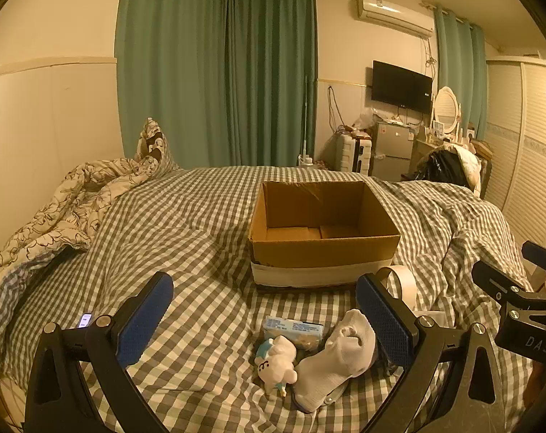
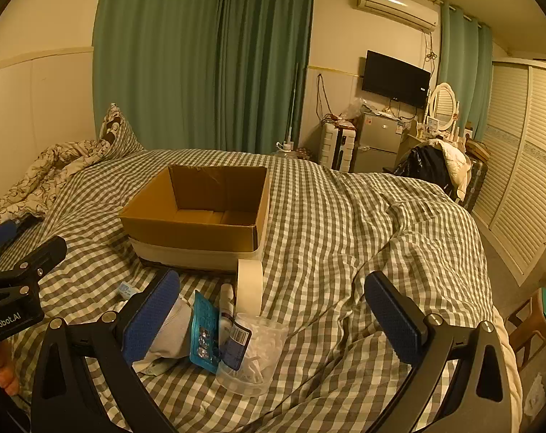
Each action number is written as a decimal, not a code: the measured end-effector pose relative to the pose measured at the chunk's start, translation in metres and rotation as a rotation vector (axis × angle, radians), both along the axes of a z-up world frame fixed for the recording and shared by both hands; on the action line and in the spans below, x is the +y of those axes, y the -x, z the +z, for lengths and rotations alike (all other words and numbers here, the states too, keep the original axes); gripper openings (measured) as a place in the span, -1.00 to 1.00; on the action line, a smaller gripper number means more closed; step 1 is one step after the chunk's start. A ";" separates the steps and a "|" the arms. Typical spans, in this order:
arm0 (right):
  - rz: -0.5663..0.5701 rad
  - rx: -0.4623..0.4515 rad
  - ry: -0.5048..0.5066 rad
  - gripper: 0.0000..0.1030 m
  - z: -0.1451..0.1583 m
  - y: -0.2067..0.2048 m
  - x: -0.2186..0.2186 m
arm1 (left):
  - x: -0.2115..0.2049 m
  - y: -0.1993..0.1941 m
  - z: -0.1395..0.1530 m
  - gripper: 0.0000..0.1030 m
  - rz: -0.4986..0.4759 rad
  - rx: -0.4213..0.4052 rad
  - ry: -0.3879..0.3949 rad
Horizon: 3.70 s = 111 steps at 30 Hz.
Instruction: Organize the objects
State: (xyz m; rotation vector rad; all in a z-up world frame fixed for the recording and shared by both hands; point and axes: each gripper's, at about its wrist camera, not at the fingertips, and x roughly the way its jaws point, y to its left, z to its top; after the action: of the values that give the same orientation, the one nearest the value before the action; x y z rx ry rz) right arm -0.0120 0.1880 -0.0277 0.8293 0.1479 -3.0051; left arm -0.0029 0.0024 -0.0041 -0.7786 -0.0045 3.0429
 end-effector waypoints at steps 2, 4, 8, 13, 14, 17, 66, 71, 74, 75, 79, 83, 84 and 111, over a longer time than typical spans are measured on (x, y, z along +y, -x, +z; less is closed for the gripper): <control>0.001 -0.003 0.000 0.99 0.000 0.000 0.000 | 0.000 0.000 0.000 1.00 -0.001 -0.002 -0.001; 0.002 -0.005 0.000 0.99 -0.001 0.000 -0.001 | 0.000 0.001 -0.001 1.00 -0.002 -0.004 0.000; 0.003 -0.006 0.000 0.99 0.000 0.000 -0.001 | 0.001 0.001 -0.001 1.00 -0.002 -0.004 0.001; 0.003 -0.008 -0.002 0.99 -0.001 0.000 -0.001 | 0.002 0.001 -0.002 1.00 -0.002 -0.004 0.001; 0.004 -0.008 -0.002 0.99 -0.001 0.000 -0.001 | 0.001 0.001 -0.002 1.00 -0.001 -0.004 0.001; 0.003 -0.009 -0.002 0.99 -0.002 0.000 -0.001 | 0.001 0.001 -0.002 1.00 -0.001 -0.005 0.000; -0.001 -0.047 -0.020 0.99 -0.007 0.002 0.001 | 0.009 0.005 -0.013 1.00 -0.011 -0.051 0.017; -0.009 -0.073 -0.025 0.99 -0.015 0.006 0.003 | 0.007 0.012 -0.024 1.00 0.005 -0.084 0.021; -0.018 -0.097 -0.023 0.99 -0.024 0.012 0.007 | 0.005 0.018 -0.031 1.00 0.011 -0.105 0.024; -0.024 -0.110 -0.023 0.99 -0.028 0.015 0.008 | 0.006 0.019 -0.034 1.00 0.010 -0.111 0.027; -0.042 -0.182 -0.019 0.99 -0.052 0.031 0.015 | 0.011 0.024 -0.048 1.00 -0.008 -0.146 0.044; -0.039 -0.278 0.021 0.99 -0.078 0.050 0.020 | 0.022 0.029 -0.068 1.00 -0.050 -0.203 0.068; -0.032 -0.298 0.031 0.95 -0.085 0.054 0.021 | 0.026 0.030 -0.075 1.00 -0.062 -0.219 0.077; 0.072 -0.307 0.089 0.28 -0.069 0.052 0.018 | 0.064 0.039 -0.082 -0.33 -0.283 -0.294 0.083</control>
State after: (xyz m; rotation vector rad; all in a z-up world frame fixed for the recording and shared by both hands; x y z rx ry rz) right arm -0.0638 0.2056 -0.0963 1.2295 0.0363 -2.7516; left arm -0.0417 0.0665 -0.0862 -1.1192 0.2136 2.6552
